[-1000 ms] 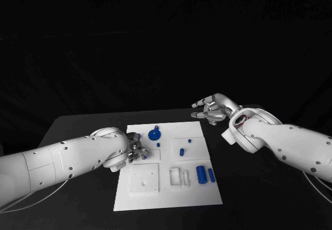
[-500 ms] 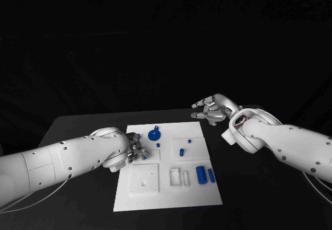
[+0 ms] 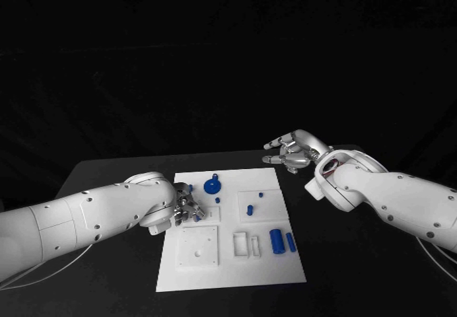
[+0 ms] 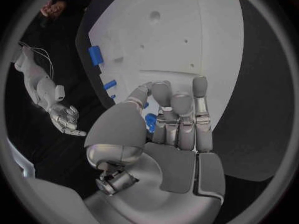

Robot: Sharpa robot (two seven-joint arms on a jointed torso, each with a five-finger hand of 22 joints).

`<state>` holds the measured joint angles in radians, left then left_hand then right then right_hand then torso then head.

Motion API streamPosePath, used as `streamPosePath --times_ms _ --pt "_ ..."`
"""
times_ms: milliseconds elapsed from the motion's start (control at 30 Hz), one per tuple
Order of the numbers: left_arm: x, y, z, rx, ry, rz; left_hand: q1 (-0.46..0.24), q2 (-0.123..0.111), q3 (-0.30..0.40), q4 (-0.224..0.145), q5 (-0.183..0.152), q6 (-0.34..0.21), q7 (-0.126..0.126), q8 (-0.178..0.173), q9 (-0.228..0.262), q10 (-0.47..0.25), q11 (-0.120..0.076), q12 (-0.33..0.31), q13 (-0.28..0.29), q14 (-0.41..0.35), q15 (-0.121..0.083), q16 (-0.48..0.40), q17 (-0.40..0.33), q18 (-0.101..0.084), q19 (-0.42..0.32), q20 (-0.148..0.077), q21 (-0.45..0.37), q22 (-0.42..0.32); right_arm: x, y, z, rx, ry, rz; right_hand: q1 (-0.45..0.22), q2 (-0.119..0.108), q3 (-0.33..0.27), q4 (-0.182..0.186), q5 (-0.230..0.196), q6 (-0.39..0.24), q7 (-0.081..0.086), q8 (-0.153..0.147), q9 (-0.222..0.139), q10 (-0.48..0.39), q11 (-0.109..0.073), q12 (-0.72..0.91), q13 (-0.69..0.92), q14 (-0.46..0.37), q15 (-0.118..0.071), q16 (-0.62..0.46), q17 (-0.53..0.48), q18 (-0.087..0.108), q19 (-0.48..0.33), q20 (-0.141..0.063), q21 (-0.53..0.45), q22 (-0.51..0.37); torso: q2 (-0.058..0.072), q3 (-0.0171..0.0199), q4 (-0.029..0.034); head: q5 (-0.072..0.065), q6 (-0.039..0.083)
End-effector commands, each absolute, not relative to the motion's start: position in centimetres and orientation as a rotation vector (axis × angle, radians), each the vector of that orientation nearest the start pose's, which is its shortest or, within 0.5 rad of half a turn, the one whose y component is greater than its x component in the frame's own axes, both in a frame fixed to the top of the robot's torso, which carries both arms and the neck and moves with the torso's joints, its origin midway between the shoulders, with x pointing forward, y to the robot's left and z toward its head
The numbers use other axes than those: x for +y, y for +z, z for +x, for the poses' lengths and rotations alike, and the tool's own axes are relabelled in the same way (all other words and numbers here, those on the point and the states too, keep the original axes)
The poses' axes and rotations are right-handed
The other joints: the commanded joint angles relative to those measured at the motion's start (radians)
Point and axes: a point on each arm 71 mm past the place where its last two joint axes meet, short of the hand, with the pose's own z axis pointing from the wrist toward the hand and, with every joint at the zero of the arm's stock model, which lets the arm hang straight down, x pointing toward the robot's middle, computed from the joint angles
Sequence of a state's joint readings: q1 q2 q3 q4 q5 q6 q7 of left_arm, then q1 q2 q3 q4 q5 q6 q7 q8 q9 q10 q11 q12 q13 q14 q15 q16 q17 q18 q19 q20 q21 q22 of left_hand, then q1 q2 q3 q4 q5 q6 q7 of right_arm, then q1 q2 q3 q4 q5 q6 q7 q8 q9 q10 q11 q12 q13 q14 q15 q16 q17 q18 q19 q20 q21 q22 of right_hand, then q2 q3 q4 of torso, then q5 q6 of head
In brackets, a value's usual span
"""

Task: Assemble the parts on the task board

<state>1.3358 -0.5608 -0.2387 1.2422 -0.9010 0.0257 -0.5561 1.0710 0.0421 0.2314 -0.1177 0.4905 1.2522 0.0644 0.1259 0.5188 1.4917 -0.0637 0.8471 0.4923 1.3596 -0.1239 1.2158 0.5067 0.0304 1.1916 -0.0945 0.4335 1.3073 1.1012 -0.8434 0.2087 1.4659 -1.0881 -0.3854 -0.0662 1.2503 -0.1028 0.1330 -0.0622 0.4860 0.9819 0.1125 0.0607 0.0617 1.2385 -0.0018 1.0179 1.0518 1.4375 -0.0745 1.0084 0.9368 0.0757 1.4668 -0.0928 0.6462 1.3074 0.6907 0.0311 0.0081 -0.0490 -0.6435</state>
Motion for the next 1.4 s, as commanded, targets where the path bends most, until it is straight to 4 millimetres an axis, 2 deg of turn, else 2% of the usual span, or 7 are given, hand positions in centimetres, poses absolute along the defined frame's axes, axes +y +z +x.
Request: streamPosePath --times_ms 33,500,600,667,700,1067,1400 --pt "16.3 -24.4 51.8 2.453 -0.306 -0.256 0.051 0.050 0.005 -0.007 -0.003 0.224 -0.126 0.003 0.003 0.018 -0.042 0.001 -0.002 -0.006 -0.006 0.003 -0.001 0.006 -0.005 0.001 -0.003 0.021 -23.1 -14.6 51.3 1.548 0.857 0.355 -0.007 0.000 0.006 -0.003 0.005 0.004 0.000 0.000 -0.001 -0.004 -0.001 -0.002 -0.001 -0.006 0.001 -0.006 -0.001 0.018 0.011 0.002 -0.006 0.073 0.001 0.0006 -0.0005 -0.001 0.001" --pt "16.1 -24.1 52.5 2.429 -0.302 -0.286 0.051 0.060 -0.002 0.005 -0.033 0.220 -0.126 0.002 0.006 0.019 -0.041 -0.002 -0.010 -0.006 -0.007 -0.001 -0.006 0.003 -0.003 -0.002 -0.007 0.020 -23.0 -14.9 51.3 1.554 0.859 0.357 -0.007 0.000 0.006 -0.003 0.005 0.004 0.000 0.000 -0.001 -0.004 -0.001 -0.002 -0.001 -0.006 0.001 -0.006 -0.001 0.018 0.011 0.002 -0.006 0.073 0.000 0.0004 0.0002 -0.009 0.001" --pt "16.1 -24.0 52.6 2.419 -0.300 -0.294 0.053 0.063 -0.003 0.009 -0.058 0.218 -0.125 0.002 0.008 0.019 -0.041 -0.003 -0.013 -0.006 -0.007 -0.002 -0.007 0.002 -0.002 -0.003 -0.008 0.020 -22.9 -14.9 51.3 1.554 0.859 0.357 -0.007 0.000 0.006 -0.003 0.005 0.004 0.000 0.000 -0.001 -0.004 -0.001 -0.002 -0.001 -0.006 0.001 -0.006 -0.001 0.018 0.011 0.002 -0.006 0.073 0.000 0.0002 -0.0001 -0.009 0.000" --pt "16.2 -23.9 52.7 2.414 -0.299 -0.299 0.059 0.066 0.008 0.010 -0.109 0.216 -0.125 0.000 0.009 0.019 -0.041 -0.004 -0.015 -0.007 -0.008 -0.003 -0.009 0.001 -0.001 -0.004 -0.010 0.020 -23.0 -14.9 51.3 1.554 0.858 0.357 -0.007 0.000 0.006 -0.003 0.005 0.004 0.000 0.000 -0.001 -0.004 -0.001 -0.002 -0.001 -0.006 0.001 -0.006 -0.001 0.018 0.011 0.002 -0.006 0.073 0.000 -0.0001 0.0001 -0.010 0.001" --pt "16.2 -23.9 52.8 2.410 -0.298 -0.301 0.054 0.054 0.033 0.018 -0.120 0.218 -0.124 0.001 0.011 0.018 -0.040 -0.006 -0.020 -0.006 -0.007 -0.004 -0.011 0.001 -0.001 -0.003 -0.012 0.020 -23.0 -14.9 51.3 1.555 0.858 0.357 -0.007 0.000 0.006 -0.003 0.005 0.004 0.000 0.000 -0.001 -0.004 -0.001 -0.002 -0.001 -0.006 0.001 -0.006 -0.001 0.018 0.011 0.002 -0.006 0.073 0.000 -0.0002 -0.0001 -0.010 0.001" --pt "16.4 -23.2 53.3 2.405 -0.281 -0.301 0.065 0.057 0.034 0.055 -0.215 0.201 -0.121 -0.006 0.021 0.019 -0.039 -0.017 -0.041 -0.008 -0.009 -0.019 -0.026 -0.020 0.003 -0.024 -0.026 0.019 -22.9 -15.0 51.3 1.559 0.859 0.356 -0.007 0.000 0.006 -0.003 0.005 0.004 0.000 0.000 -0.001 -0.004 -0.001 -0.002 -0.001 -0.006 0.001 -0.006 -0.001 0.018 0.011 0.002 -0.006 0.073 0.000 -0.0004 0.0016 -0.010 0.002" --pt "16.5 -23.0 53.6 2.400 -0.277 -0.313 0.072 0.061 0.023 0.075 -0.249 0.189 -0.119 -0.008 0.032 0.020 -0.037 -0.021 -0.053 -0.009 -0.011 -0.025 -0.032 -0.030 0.007 -0.033 -0.040 0.019 -22.9 -15.1 51.3 1.564 0.859 0.356 -0.007 0.000 0.006 -0.003 0.005 0.004 0.000 0.000 -0.001 -0.004 -0.001 -0.002 -0.001 -0.006 0.001 -0.006 -0.001 0.018 0.011 0.002 -0.006 0.073 0.000 0.0001 0.0005 -0.010 0.003"
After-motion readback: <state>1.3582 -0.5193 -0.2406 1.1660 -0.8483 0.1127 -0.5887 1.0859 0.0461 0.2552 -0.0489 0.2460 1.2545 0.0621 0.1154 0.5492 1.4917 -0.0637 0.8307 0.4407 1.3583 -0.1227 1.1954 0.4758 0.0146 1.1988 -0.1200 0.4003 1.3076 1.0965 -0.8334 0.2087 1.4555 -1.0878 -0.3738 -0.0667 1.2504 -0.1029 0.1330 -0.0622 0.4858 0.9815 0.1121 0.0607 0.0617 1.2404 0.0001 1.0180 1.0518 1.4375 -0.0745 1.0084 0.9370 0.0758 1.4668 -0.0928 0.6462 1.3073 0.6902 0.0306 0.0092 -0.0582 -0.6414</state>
